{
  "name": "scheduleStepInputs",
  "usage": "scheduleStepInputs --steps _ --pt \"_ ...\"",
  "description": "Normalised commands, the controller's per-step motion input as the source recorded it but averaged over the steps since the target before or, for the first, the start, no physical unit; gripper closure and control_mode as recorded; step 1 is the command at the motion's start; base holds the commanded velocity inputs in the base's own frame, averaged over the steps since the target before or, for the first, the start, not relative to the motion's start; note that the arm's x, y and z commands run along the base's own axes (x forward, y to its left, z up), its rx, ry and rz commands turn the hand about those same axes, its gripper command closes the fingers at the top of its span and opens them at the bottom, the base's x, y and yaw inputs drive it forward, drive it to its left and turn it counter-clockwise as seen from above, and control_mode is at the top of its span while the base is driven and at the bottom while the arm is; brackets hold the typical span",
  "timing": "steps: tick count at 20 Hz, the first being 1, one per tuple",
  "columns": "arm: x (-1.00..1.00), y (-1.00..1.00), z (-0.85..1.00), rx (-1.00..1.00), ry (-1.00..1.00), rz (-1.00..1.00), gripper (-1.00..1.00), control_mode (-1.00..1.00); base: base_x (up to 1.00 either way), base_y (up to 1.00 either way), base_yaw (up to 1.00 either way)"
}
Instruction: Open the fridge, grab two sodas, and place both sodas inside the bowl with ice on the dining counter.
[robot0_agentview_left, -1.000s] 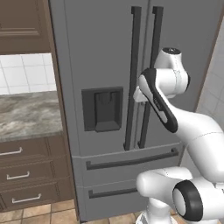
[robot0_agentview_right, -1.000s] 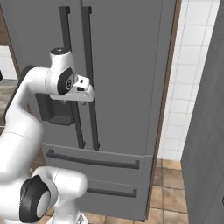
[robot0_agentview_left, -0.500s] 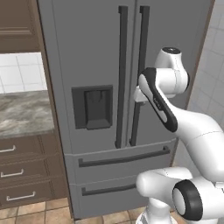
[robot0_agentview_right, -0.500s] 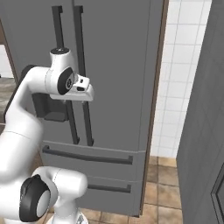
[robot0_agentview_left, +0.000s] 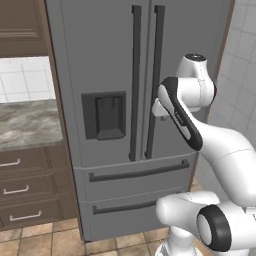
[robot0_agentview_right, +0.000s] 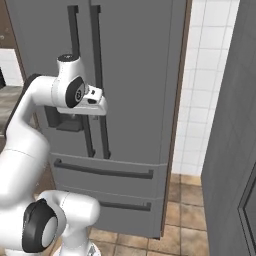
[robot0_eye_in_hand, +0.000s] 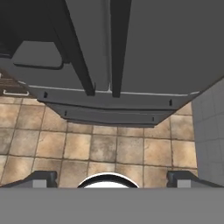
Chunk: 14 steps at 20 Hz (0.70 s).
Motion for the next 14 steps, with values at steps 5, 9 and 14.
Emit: scheduleStepInputs --steps 5,9,14 --pt "0.00 0.00 0.00 0.00 0.00 0.00 -1.00 1.00 -0.45 0.05 0.00" --pt "0.00 0.00 0.00 0.00 0.00 0.00 -1.00 1.00 -0.22 0.22 0.00" --pt "0.00 0.00 0.00 0.00 0.00 0.00 -1.00 1.00 0.00 0.12 0.00"
